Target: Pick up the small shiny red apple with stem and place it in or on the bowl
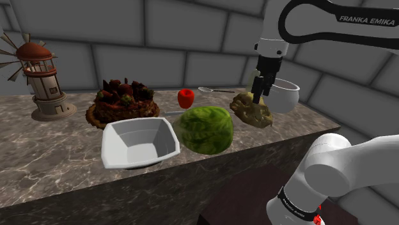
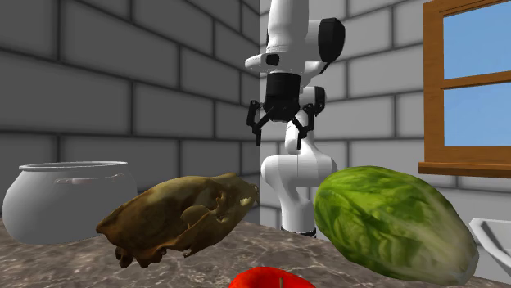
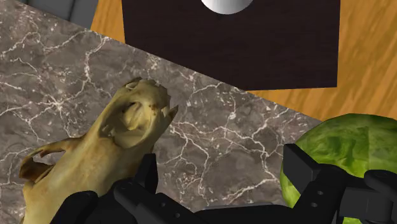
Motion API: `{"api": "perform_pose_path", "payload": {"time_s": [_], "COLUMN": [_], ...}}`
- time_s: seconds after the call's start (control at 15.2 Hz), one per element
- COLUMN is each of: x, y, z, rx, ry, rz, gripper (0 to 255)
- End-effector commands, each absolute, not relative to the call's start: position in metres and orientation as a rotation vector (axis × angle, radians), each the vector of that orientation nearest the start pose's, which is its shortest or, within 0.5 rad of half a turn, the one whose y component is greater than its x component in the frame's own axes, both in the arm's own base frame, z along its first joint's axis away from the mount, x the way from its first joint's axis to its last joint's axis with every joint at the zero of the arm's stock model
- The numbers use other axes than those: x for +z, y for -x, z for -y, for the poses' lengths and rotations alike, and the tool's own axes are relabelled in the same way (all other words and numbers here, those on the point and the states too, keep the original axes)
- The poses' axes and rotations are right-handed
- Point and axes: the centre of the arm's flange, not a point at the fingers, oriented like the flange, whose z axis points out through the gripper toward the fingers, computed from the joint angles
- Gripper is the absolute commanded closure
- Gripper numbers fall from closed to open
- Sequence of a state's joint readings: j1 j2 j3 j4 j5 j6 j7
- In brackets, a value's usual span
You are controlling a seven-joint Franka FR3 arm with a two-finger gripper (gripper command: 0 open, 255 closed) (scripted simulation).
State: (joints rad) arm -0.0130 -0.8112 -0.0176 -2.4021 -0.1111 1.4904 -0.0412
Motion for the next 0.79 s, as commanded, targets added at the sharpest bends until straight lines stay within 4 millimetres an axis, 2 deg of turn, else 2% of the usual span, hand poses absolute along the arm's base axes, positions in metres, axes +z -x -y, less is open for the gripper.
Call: {"api": "perform_pose_path", "payload": {"time_s": [0.0,0.73], "x": [0.570,0.541], "y": [-0.290,-0.415], "z": [0.023,0.002], "rx": [0.168,0.008], "ry": [3.232,3.259], "rz": [0.022,0.080], "gripper": [0,0]}}
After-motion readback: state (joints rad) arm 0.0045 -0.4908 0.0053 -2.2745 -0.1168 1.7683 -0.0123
